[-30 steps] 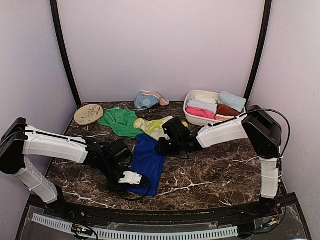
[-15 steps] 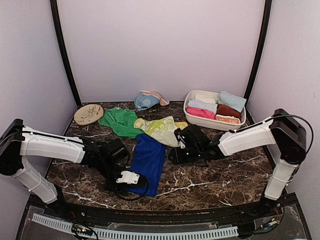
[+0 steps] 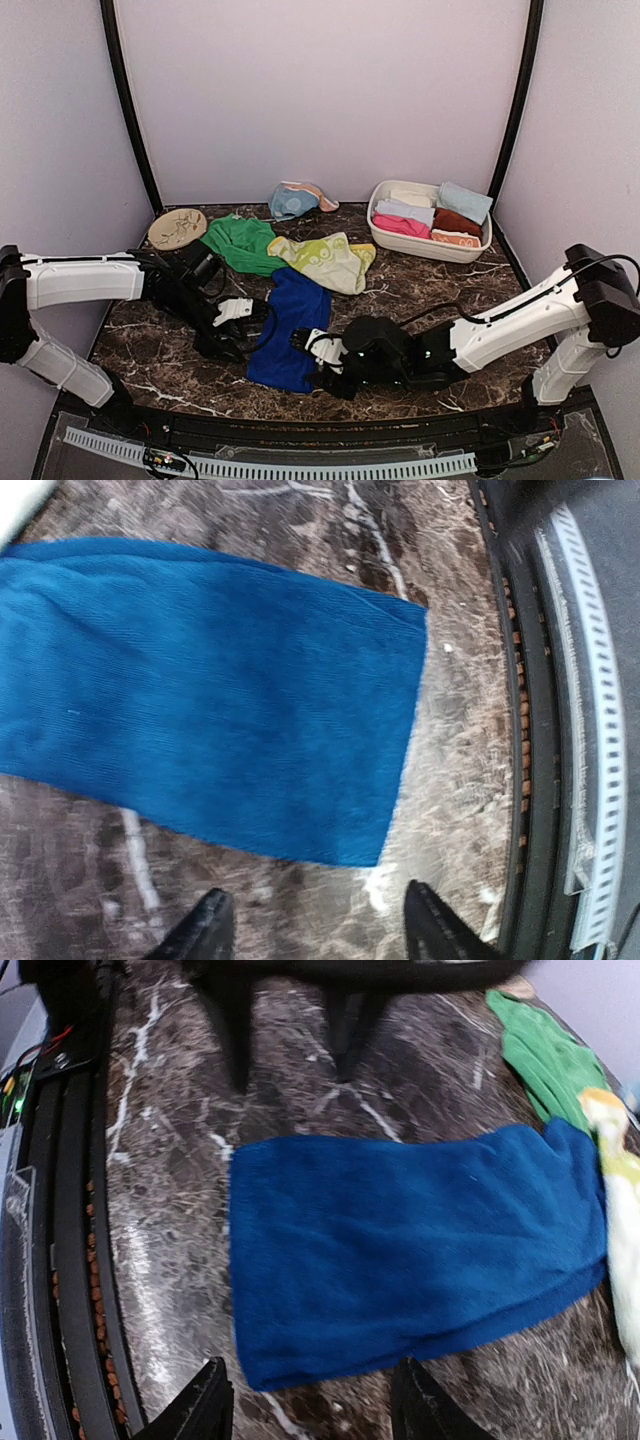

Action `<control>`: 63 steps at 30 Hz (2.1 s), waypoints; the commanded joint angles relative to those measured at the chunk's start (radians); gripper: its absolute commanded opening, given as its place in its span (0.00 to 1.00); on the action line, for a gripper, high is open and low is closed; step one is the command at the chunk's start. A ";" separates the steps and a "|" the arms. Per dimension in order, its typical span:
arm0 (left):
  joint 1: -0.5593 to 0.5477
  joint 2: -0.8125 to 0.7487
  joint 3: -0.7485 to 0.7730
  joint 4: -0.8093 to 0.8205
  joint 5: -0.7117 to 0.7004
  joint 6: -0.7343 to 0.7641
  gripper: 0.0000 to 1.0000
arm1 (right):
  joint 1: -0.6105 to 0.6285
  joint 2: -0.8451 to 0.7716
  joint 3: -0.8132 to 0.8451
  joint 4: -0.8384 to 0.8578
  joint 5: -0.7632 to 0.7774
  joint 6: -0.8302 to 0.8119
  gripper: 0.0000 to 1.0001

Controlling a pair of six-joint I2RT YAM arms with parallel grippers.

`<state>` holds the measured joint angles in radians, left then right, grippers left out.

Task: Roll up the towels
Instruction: Roll the towel at the center of the board.

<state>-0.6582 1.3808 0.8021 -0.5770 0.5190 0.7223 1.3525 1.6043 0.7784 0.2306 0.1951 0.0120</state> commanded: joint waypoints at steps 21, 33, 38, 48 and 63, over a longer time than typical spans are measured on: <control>0.080 -0.192 -0.073 0.038 0.026 0.031 0.91 | 0.046 0.302 0.163 -0.055 -0.026 -0.141 0.31; 0.050 -0.157 -0.057 -0.051 0.214 0.199 0.62 | -0.107 0.247 0.186 -0.074 -0.392 0.192 0.00; -0.084 -0.111 -0.086 0.023 0.138 0.211 0.59 | -0.219 0.271 0.149 0.037 -0.687 0.430 0.00; -0.212 0.002 -0.088 0.195 -0.072 0.201 0.54 | -0.292 0.338 0.129 0.178 -0.944 0.688 0.00; -0.256 0.068 -0.121 0.221 -0.076 0.119 0.56 | -0.315 0.369 0.095 0.300 -0.982 0.810 0.00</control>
<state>-0.9085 1.4330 0.6952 -0.3614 0.4511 0.8822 1.0470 1.9659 0.8925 0.4557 -0.7662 0.7891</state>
